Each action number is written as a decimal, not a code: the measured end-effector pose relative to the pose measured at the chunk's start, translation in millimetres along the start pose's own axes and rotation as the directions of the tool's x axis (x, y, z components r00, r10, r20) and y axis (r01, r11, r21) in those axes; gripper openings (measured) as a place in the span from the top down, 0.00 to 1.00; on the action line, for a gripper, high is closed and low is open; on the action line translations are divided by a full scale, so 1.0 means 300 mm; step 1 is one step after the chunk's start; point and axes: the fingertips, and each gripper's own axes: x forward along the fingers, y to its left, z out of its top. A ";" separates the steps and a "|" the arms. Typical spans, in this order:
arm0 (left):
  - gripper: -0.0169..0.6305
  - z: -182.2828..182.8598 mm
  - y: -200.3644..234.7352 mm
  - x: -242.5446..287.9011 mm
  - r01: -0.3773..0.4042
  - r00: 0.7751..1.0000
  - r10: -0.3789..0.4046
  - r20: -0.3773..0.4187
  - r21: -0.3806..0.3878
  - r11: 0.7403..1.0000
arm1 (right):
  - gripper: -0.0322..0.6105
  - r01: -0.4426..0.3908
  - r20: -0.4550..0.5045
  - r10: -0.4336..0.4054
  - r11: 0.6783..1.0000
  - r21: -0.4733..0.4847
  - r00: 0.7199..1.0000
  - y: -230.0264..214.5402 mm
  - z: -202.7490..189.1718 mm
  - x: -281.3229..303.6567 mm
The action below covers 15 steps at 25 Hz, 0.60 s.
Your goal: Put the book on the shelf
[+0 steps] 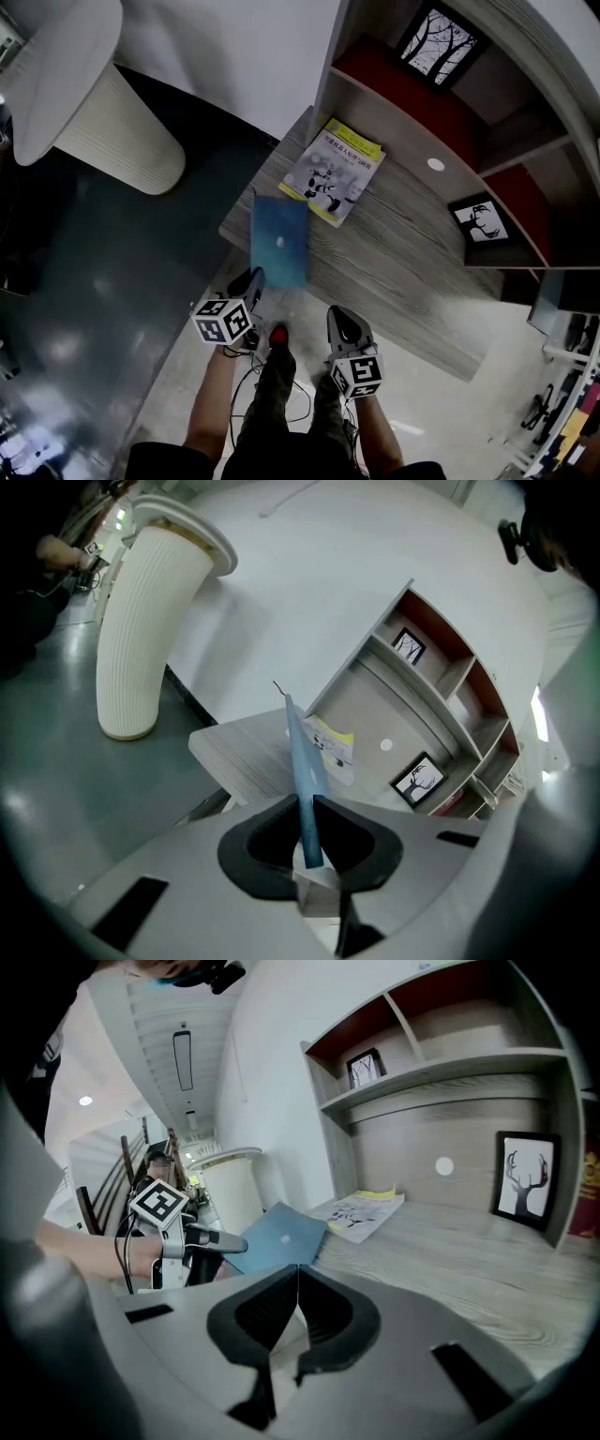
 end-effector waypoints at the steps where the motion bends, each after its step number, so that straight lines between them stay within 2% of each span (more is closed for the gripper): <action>1: 0.90 0.017 -0.014 -0.009 0.005 1.000 -0.005 0.015 0.015 1.000 | 0.90 0.003 0.003 -0.003 1.000 0.000 1.000 -0.001 0.006 -0.011; 7: 0.90 0.086 -0.113 -0.045 0.021 0.998 -0.027 0.048 0.126 0.992 | 0.90 0.027 0.036 -0.028 1.000 0.012 0.999 -0.009 0.037 -0.081; 12: 0.90 0.134 -0.210 -0.082 0.009 0.997 -0.030 0.075 0.261 0.965 | 0.90 0.048 0.058 -0.048 0.999 -0.003 0.997 -0.009 0.063 -0.147; 15: 0.90 0.164 -0.258 -0.112 0.013 0.995 -0.041 0.090 0.292 0.956 | 0.90 0.066 0.068 -0.066 0.998 -0.004 0.995 -0.017 0.084 -0.195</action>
